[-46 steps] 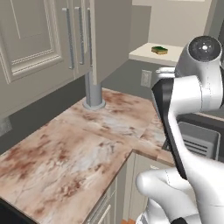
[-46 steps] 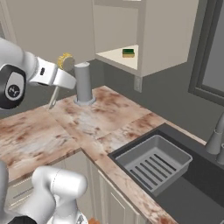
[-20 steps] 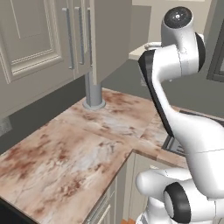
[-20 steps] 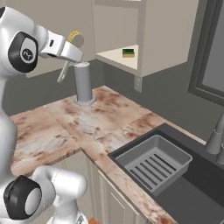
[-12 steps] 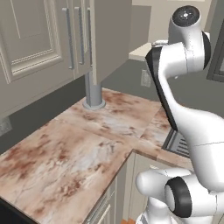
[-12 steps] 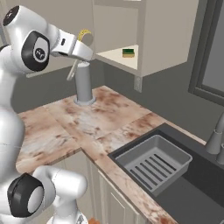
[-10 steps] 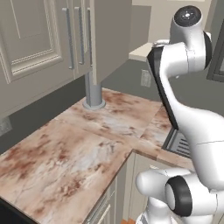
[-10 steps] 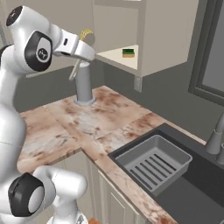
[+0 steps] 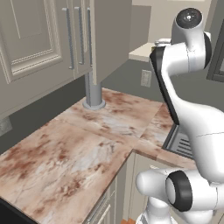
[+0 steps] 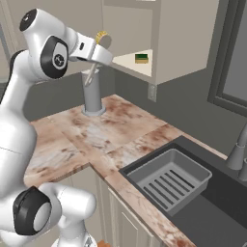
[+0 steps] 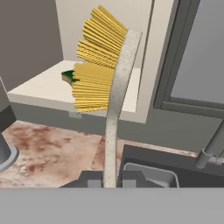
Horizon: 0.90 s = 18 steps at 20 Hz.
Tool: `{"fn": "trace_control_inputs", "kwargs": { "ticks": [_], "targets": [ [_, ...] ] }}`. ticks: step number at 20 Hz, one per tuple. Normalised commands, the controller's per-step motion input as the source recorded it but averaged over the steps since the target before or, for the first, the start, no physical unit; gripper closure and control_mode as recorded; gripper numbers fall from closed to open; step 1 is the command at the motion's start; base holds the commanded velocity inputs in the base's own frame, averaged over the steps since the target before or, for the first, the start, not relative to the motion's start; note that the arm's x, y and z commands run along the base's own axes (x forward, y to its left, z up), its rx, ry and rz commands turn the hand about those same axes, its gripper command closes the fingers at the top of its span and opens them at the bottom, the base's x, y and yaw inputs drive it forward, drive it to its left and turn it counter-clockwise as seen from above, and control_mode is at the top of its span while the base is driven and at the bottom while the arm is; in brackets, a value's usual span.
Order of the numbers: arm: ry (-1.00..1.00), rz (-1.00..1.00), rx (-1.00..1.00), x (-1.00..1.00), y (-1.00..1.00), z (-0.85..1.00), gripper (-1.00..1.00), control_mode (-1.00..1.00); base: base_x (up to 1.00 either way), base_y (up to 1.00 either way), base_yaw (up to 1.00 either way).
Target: Pick up the dish brush and sponge from the sink, and place them back in the cabinet, and close the cabinet door.
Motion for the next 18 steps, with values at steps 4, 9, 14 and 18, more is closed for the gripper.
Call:
{"fn": "trace_control_inputs", "kwargs": {
  "ticks": [4,9,14,18],
  "targets": [
    [0.00,0.00,0.00,0.31,-0.16,0.00,1.00,-1.00,0.00,0.00,0.00],
    [0.00,0.00,0.00,0.35,-0.13,0.00,1.00,-1.00,0.00,0.00,0.00],
    [0.00,0.00,0.00,0.40,-0.10,0.00,1.00,-1.00,0.00,0.00,0.00],
    [0.00,0.00,0.00,0.40,-0.08,0.00,1.00,-1.00,0.00,0.00,0.00]
  ]
}}
